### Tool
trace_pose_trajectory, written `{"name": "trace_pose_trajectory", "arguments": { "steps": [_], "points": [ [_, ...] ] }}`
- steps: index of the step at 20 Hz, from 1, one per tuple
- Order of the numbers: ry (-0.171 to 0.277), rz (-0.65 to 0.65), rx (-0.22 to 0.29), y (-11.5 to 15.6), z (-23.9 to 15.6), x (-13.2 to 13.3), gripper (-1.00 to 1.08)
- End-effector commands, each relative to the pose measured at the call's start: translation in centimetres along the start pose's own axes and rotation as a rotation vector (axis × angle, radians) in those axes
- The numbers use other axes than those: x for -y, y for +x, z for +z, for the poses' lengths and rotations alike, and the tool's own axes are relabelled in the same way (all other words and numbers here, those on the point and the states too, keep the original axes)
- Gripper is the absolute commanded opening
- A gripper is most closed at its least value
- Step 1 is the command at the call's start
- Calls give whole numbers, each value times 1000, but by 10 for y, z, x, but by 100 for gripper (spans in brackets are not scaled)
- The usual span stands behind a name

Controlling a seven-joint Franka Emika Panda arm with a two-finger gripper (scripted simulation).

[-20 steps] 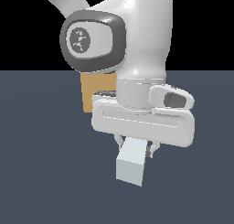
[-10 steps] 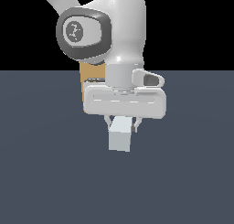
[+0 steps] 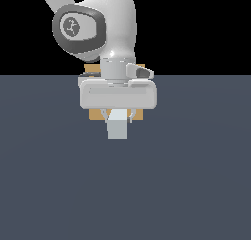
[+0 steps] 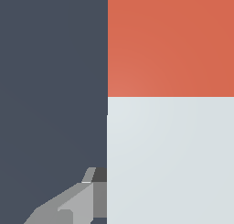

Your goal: Insert the peg into the horizontal hole in a box.

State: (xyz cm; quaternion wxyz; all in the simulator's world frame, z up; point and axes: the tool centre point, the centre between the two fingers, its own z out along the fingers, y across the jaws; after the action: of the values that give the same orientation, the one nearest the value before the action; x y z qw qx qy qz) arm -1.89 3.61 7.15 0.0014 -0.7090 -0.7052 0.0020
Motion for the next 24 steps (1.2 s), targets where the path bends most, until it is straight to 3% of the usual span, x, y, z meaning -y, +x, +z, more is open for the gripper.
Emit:
{"name": "trace_pose_trajectory", "arguments": {
  "steps": [1, 24],
  "points": [
    [-5, -19, 0, 6, -5, 4, -100],
    [-4, -21, -1, 9, -6, 4, -100]
  ]
}}
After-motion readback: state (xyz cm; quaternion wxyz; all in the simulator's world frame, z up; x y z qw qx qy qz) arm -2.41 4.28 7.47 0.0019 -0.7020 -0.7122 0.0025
